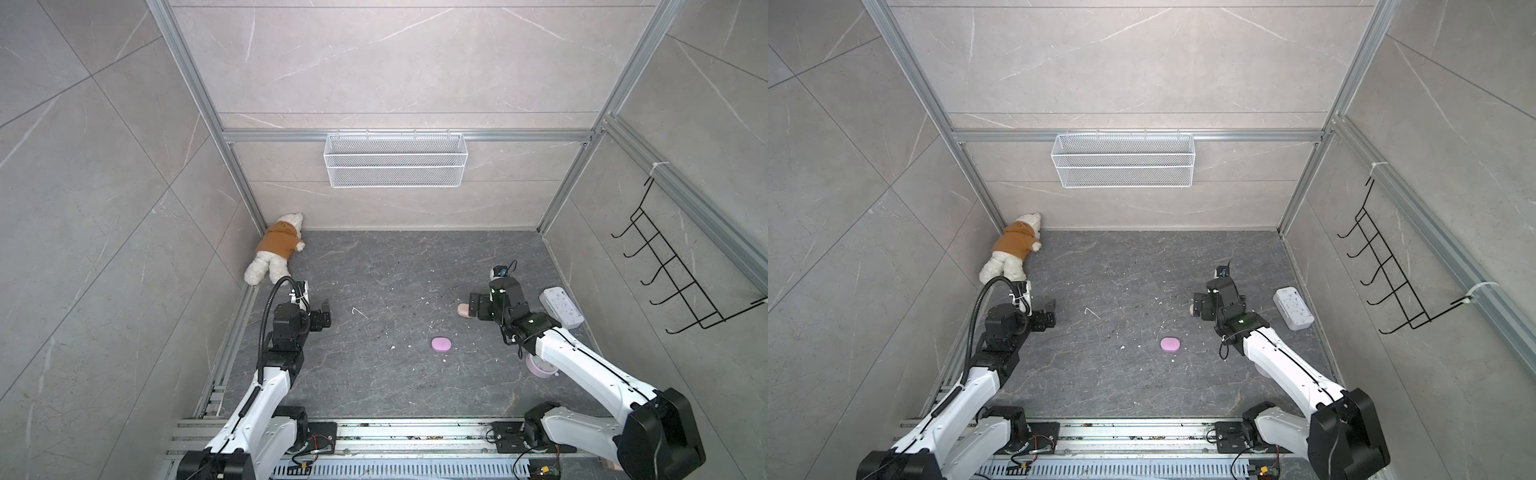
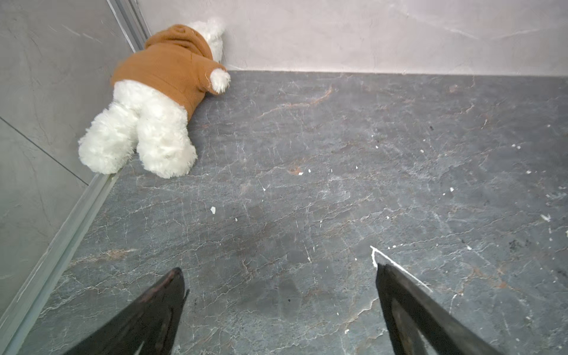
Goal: Insert wireless bluetooth earbuds into charging case
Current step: Reset both arms
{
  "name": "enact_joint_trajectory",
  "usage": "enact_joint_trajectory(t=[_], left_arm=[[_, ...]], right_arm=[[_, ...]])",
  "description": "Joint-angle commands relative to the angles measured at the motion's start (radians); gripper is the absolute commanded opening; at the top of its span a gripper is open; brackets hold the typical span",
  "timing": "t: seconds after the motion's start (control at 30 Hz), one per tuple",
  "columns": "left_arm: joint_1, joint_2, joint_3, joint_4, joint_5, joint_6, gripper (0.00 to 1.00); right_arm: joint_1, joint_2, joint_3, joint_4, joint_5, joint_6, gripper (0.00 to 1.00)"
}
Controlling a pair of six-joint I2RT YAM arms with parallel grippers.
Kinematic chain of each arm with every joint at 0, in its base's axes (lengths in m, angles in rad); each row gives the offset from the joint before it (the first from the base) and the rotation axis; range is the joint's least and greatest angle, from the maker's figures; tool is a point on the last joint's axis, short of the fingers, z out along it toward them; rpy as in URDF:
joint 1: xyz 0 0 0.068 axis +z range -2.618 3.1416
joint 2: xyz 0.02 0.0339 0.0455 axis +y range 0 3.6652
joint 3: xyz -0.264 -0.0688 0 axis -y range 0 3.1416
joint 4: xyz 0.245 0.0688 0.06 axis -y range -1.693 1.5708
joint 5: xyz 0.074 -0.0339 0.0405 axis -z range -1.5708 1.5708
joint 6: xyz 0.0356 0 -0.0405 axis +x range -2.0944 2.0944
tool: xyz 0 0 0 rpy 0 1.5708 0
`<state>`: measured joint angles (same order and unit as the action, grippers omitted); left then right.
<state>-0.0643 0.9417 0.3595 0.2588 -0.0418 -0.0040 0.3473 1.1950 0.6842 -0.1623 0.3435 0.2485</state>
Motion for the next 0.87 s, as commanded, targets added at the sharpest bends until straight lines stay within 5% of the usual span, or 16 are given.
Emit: enact_joint_trajectory(t=[0.0,0.17,0.33,0.47,0.57,0.83], left_arm=[[0.036,0.054,-0.025,0.237,0.053,0.055,0.99],[0.085,0.177,-0.057,0.419,0.085,0.059,0.99],[0.127,0.293,-0.023,0.537,0.111,0.041,0.99],[0.145,0.385,0.021,0.611,0.137,0.037,0.99],[0.151,0.443,0.044,0.648,0.150,0.022,0.99],[0.151,0.489,0.059,0.668,0.167,0.008,0.99]], right_arm=[[-0.029,0.067,-0.096,0.265,0.074,-0.155,1.00],[-0.064,0.130,-0.287,0.769,0.052,-0.318,1.00],[-0.170,0.183,-0.329,0.931,-0.082,-0.277,1.00],[-0.199,0.345,-0.445,1.335,-0.120,-0.272,1.00],[-0.194,0.326,-0.393,1.197,0.002,-0.227,1.00],[-0.192,0.342,-0.394,1.229,0.021,-0.226,1.00]])
